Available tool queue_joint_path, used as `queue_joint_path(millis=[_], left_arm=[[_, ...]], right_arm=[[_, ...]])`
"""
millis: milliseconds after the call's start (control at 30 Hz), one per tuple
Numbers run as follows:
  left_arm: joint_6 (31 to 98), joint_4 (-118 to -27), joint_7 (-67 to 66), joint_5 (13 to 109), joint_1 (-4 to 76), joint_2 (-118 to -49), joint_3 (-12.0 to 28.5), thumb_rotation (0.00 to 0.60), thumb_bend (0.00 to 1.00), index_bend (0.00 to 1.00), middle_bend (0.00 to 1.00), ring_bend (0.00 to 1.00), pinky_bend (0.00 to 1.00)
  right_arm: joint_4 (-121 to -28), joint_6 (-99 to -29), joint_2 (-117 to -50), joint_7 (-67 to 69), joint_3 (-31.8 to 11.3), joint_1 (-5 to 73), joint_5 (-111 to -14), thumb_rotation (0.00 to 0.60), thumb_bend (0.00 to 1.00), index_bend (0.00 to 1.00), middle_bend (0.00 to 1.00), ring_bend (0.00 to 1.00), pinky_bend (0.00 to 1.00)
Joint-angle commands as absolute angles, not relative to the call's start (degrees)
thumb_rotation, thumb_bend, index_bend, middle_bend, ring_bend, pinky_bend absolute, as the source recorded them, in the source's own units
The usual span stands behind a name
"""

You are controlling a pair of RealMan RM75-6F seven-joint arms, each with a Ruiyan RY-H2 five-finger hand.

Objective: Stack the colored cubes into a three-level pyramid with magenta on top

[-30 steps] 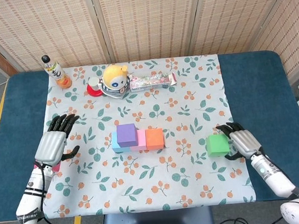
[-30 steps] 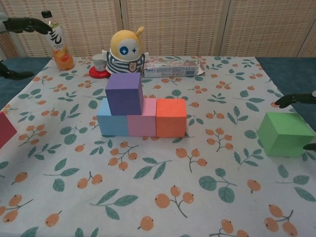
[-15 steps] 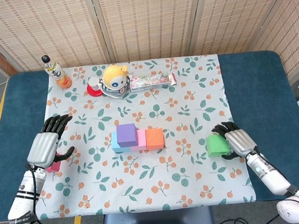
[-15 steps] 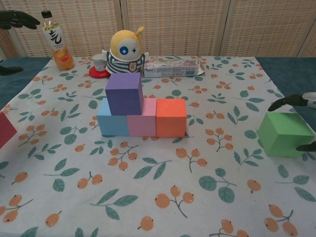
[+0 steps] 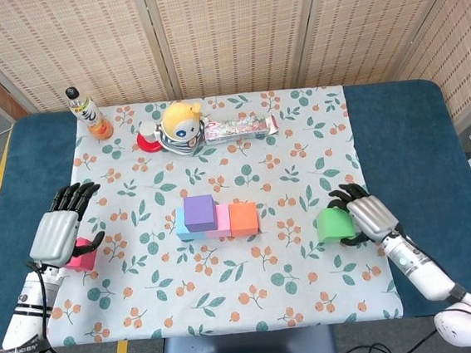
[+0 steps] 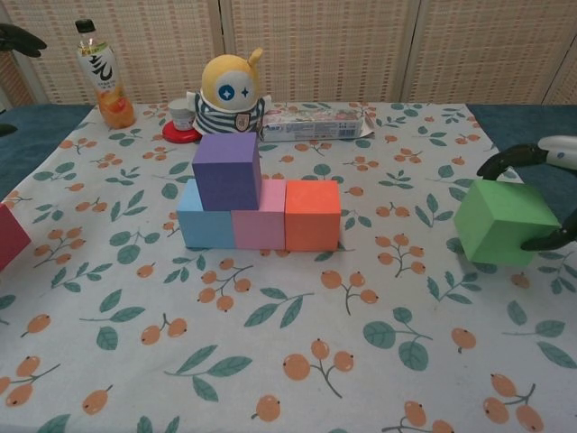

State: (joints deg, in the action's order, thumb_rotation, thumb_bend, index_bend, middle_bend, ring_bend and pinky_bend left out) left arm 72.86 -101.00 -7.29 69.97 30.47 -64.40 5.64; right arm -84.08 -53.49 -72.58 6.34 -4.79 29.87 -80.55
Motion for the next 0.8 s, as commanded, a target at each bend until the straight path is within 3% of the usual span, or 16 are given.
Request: queue_joint_path(millis=[33,200,400,800], left_arm=[[73.6,-99.4,-8.6,70.9,29.6,-65.8,5.3,0.6,0.32,0.13,0.11,0.03,0.05],[73.1,-97.8,-11.4,72.3,29.3,-67.9,4.6,0.6,0.32,0.14,0.12,0.03,0.05],[72.2,-97.3,-13.4,73.8,29.2,-69.7,4.1,0.6,0.32,0.14,0.12,0.03,0.05],[72.3,-96.6,-12.3,76.4,28.1,-70.0,3.8,0.6,0.32,0.14,0.12,0.03,0.05]], right_arm=[[-91.7,-49.9,-67.2,6.8,-9.0,33.9,-77.6,0.6,0.06,0.4,0.14,0.0,0.0],[-95.6,-44.6,-66.1,4.4,-12.7,38.7,-71.4,0.6,0.06,0.41,0.14,0.0,0.0],[-94.5,-40.3,-70.8,-2.1,-14.8,45.7,-61.9,0.6,0.06,0.41,0.14,0.0,0.0],[-92.2,-42.4,-79.7,-15.6,-14.5,55.4,-47.1,0.6,0.06,0.4,0.14,0.0,0.0]])
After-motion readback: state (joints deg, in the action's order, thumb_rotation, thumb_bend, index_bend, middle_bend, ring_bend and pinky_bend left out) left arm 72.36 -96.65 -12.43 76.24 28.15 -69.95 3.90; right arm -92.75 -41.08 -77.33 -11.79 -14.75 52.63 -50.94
